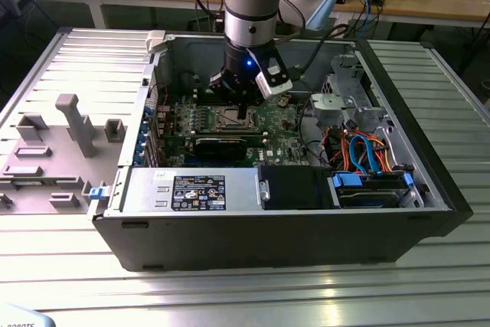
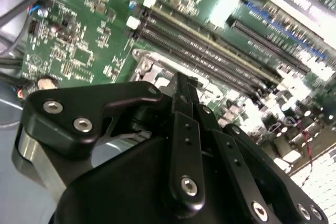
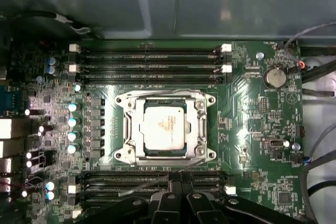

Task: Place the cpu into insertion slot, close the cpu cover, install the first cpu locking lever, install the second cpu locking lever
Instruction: 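Install the second cpu locking lever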

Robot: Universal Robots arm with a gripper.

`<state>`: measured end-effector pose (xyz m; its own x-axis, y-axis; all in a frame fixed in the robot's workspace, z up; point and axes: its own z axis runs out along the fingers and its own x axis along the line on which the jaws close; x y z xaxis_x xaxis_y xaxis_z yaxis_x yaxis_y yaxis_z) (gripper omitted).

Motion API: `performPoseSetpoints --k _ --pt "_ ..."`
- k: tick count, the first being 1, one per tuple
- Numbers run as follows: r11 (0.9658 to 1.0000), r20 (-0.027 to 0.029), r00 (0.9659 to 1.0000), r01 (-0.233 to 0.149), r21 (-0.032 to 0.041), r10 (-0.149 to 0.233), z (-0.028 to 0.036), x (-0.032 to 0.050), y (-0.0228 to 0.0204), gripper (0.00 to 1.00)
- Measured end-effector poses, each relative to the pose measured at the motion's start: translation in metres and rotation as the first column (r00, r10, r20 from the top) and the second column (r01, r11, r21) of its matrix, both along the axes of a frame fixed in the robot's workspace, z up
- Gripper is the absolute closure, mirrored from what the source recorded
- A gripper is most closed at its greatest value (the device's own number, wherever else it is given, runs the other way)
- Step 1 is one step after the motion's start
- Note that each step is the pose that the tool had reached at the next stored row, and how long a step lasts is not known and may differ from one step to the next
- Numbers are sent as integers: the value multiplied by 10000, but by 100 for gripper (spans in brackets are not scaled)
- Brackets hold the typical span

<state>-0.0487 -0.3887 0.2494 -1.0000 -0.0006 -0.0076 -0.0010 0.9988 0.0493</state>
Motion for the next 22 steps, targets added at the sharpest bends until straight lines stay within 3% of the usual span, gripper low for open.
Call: performPoseSetpoints --k 5,9,12,15,20,22 --pt "9999 -1 10000 -1 120 1 -26 -163 -18 89" --pt "9998 -2 10000 -22 192 22 -63 -235 -26 89" --pt "9991 0 9999 -151 388 151 -94 -248 -40 89" --pt "9985 -8 9999 -149 532 150 -108 -268 -97 89" --pt "9981 -48 9999 -150 593 153 -153 -321 -116 89" --pt "9981 -97 9998 -156 600 162 -202 -372 -120 89"
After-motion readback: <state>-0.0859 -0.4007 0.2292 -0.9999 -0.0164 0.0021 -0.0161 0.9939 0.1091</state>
